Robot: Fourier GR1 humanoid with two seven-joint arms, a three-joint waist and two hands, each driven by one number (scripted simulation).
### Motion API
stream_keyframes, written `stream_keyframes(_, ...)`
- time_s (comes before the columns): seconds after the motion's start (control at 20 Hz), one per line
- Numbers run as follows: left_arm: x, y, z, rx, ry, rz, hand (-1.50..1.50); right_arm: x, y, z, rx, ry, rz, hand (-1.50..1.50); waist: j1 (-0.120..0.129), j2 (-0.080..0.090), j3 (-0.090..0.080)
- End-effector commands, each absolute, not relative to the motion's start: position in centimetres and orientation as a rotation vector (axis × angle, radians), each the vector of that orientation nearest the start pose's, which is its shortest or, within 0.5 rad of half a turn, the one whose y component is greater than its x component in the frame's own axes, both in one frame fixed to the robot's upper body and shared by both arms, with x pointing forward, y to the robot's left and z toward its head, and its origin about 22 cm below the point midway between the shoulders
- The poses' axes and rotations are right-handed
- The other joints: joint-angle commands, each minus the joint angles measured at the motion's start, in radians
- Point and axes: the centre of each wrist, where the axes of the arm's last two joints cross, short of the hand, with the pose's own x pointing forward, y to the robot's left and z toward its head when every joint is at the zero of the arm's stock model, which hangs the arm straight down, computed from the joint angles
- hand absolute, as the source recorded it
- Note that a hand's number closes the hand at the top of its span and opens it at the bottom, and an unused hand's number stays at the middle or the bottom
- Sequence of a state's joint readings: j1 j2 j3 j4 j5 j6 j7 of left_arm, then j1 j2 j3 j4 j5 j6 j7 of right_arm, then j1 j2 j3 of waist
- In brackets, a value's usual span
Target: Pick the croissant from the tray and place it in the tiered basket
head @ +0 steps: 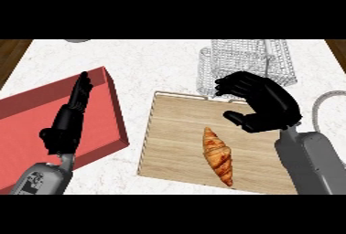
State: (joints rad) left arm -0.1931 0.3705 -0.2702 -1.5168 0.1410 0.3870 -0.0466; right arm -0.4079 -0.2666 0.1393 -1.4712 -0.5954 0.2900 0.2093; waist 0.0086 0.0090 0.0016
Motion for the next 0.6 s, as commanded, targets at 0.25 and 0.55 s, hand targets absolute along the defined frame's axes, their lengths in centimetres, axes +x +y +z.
stream_keyframes(0.25, 27.2, 20.7, 2.9, 0.183, -1.655, -0.094, 0.00, 34.3, -28.8, 15.0, 0.867, -1.536, 0.710, -1.50, -0.008, -0.009, -0.001)
stream_keyframes(0.55, 27.3, 21.4, 3.5, 0.195, -1.669, -0.111, 0.00, 32.3, -29.3, 25.4, 0.429, -1.533, 1.326, -1.50, -0.008, -0.023, -0.002)
